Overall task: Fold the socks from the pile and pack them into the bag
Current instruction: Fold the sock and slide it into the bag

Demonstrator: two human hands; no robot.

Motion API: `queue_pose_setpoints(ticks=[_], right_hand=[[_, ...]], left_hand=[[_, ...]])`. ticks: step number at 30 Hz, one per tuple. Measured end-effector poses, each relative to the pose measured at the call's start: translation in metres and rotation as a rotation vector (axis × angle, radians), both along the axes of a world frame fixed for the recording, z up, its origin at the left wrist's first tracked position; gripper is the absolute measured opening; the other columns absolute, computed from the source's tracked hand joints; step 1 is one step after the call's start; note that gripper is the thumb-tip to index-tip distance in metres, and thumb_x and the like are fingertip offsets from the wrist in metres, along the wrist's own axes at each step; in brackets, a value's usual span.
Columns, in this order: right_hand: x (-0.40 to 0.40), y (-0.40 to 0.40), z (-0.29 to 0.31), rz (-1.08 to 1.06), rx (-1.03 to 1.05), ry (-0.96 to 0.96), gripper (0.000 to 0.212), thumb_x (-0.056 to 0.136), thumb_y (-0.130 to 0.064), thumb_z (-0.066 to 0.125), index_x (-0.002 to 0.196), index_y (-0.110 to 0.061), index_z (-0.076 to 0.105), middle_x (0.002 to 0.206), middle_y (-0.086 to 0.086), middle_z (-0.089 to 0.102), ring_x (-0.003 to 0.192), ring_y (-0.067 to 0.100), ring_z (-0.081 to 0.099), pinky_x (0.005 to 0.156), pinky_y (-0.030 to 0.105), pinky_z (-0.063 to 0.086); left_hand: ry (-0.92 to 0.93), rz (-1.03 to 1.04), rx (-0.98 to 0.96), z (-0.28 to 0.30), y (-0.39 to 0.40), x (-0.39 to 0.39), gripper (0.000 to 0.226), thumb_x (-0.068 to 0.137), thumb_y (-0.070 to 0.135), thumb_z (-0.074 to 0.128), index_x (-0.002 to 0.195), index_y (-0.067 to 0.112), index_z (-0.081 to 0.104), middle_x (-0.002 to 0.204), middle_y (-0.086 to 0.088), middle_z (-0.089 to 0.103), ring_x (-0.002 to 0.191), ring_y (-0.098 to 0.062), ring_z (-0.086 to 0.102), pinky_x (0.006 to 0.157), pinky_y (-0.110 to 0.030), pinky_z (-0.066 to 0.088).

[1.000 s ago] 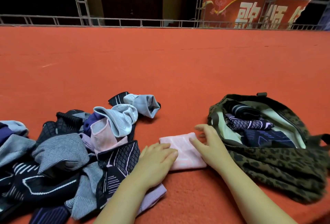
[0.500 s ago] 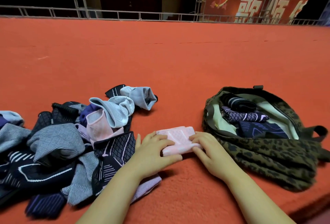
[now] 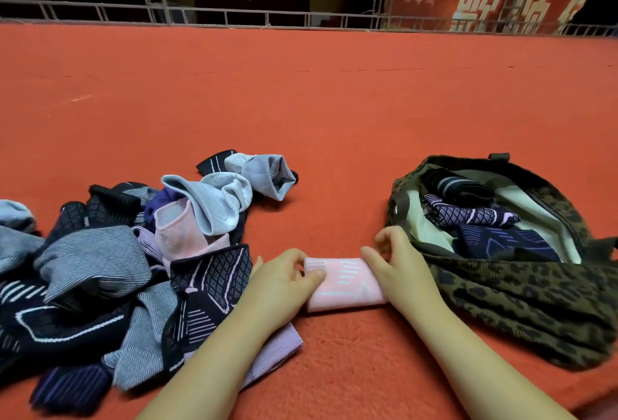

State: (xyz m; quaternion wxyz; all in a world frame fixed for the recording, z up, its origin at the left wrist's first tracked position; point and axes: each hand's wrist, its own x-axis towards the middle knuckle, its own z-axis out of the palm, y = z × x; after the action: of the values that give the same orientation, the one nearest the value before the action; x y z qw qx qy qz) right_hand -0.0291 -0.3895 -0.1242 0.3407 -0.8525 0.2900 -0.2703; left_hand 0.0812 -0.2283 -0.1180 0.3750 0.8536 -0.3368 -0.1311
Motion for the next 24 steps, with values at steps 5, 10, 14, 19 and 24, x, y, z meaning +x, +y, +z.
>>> queue_pose_setpoints(ticks=[5, 10, 14, 19, 24], right_hand=[[0.018, -0.006, 0.004, -0.010, -0.263, 0.393, 0.030, 0.093, -0.045, 0.047, 0.079, -0.019, 0.048, 0.090, 0.003, 0.060, 0.087, 0.025, 0.058, 0.072, 0.036, 0.043], [0.011, -0.001, 0.009, 0.180, -0.187, 0.508, 0.044, 0.093, -0.056, 0.039, 0.072, -0.020, 0.053, 0.094, 0.007, 0.059, 0.092, 0.025, 0.057, 0.079, 0.035, 0.042], [-0.015, -0.001, 0.013, 0.311, -0.118, 0.402, 0.042, 0.089, -0.050, 0.052, 0.076, -0.012, 0.062, 0.086, 0.004, 0.061, 0.084, 0.018, 0.055, 0.082, 0.038, 0.043], [-0.050, 0.006, 0.022, 0.445, 0.422, 0.104, 0.031, 0.074, -0.037, 0.070, 0.089, -0.016, 0.052, 0.079, -0.001, 0.061, 0.065, 0.008, 0.055, 0.060, 0.026, 0.047], [-0.075, 0.007, 0.035, 0.401, 0.736, -0.177, 0.031, 0.089, -0.008, 0.061, 0.115, -0.019, 0.049, 0.100, 0.011, 0.066, 0.074, 0.024, 0.067, 0.065, 0.032, 0.054]], left_hand=[[-0.218, 0.019, 0.290, -0.006, -0.002, 0.001, 0.042, 0.087, 0.056, 0.044, 0.118, 0.031, 0.056, 0.120, 0.006, 0.053, 0.125, -0.018, 0.039, 0.116, -0.045, 0.013], [-0.168, -0.069, 0.413, -0.005, -0.002, 0.002, 0.059, 0.087, 0.064, 0.042, 0.125, 0.020, 0.052, 0.157, 0.003, 0.019, 0.146, -0.018, 0.002, 0.116, -0.044, -0.007], [-0.080, -0.119, 0.272, -0.001, 0.004, -0.003, 0.039, 0.092, 0.049, 0.048, 0.121, 0.023, 0.053, 0.147, 0.006, 0.038, 0.142, -0.014, 0.021, 0.118, -0.041, 0.002], [0.206, -0.021, -0.228, 0.009, 0.002, -0.024, 0.014, 0.086, 0.030, 0.065, 0.082, 0.020, 0.057, 0.067, 0.014, 0.059, 0.067, -0.005, 0.051, 0.067, -0.030, 0.043], [0.238, 0.066, -0.410, 0.035, -0.023, -0.051, 0.005, 0.095, 0.018, 0.052, 0.091, 0.015, 0.051, 0.073, 0.002, 0.056, 0.054, -0.005, 0.053, 0.044, -0.018, 0.042]])
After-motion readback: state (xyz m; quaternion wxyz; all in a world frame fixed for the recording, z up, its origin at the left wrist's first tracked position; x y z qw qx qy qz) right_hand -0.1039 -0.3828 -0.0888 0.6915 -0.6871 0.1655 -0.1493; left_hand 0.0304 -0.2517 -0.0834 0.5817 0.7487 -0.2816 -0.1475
